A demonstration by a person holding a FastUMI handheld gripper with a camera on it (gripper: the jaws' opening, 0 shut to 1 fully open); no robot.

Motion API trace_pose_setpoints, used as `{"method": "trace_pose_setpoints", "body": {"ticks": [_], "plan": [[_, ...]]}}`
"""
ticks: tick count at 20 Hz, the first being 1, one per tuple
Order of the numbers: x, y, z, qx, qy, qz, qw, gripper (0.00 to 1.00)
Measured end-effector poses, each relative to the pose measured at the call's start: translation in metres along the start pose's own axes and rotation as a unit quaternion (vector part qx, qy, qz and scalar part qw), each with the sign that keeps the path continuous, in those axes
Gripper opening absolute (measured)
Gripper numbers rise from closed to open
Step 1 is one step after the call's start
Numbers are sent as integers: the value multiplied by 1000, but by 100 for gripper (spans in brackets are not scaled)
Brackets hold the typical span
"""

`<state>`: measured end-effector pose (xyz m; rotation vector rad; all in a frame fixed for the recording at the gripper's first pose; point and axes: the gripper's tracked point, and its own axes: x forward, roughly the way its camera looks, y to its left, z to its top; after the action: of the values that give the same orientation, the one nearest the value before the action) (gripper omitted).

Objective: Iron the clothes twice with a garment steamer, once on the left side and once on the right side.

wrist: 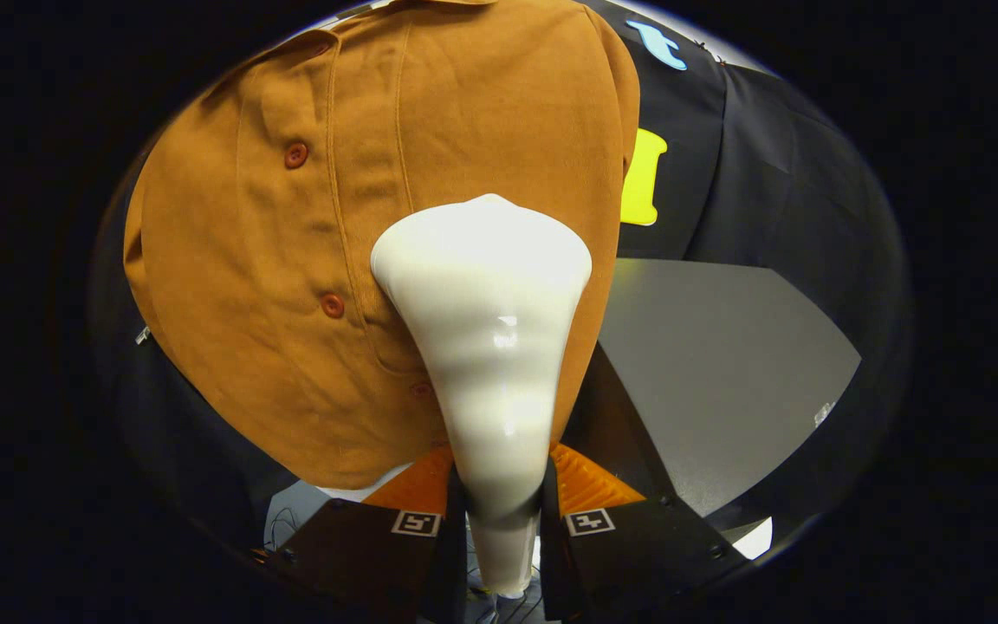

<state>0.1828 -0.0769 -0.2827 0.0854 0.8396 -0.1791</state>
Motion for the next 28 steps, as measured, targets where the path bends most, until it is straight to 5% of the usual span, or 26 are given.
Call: {"method": "trace_pose_setpoints", "body": {"ticks": [7,13,28], "plan": [[-11,-10,-14,8,10,-1,1000,37],[-62,-10,29,7,-57,-2,998,37],[-124,146,122,-56,-182,101,976,37]]}}
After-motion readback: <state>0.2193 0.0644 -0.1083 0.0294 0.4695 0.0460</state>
